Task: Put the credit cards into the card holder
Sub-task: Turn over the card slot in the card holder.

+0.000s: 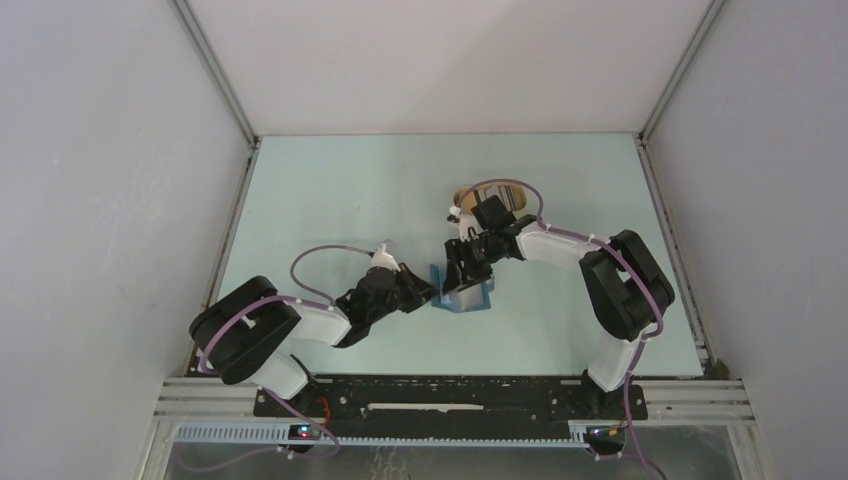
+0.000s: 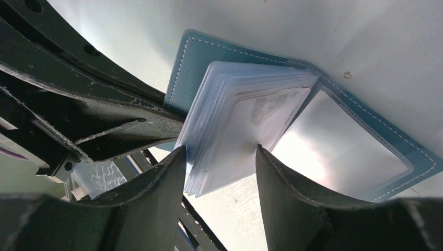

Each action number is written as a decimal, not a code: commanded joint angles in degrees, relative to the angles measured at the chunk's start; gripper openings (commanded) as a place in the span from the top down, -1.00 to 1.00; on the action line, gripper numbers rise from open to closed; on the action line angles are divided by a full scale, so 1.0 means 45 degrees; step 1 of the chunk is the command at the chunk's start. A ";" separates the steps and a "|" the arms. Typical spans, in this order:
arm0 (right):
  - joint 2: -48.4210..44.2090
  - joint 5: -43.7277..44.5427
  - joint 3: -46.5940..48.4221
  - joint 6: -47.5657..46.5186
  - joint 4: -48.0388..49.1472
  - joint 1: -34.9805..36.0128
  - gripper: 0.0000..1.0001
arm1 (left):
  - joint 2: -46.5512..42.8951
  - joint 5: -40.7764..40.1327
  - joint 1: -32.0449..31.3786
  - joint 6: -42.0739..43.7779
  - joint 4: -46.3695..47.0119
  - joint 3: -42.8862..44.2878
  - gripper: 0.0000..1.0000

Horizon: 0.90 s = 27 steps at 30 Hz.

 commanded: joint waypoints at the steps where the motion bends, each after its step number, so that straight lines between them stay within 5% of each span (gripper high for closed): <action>1: -0.0056 -0.0434 0.0364 -0.0359 -0.0111 -0.0353 -0.21 | 0.0206 -0.0052 -0.0071 -0.0171 0.0743 -0.0254 1.00; 13: -0.0196 -0.1338 0.0352 -0.0549 -0.0074 -0.0480 -0.30 | 0.0546 0.0036 -0.0036 -0.0210 0.0990 -0.0273 1.00; 27: 0.0093 0.0173 0.0525 -0.0701 -0.0213 0.0005 -0.40 | 0.0626 0.0094 -0.0046 -0.0172 0.1135 -0.0232 1.00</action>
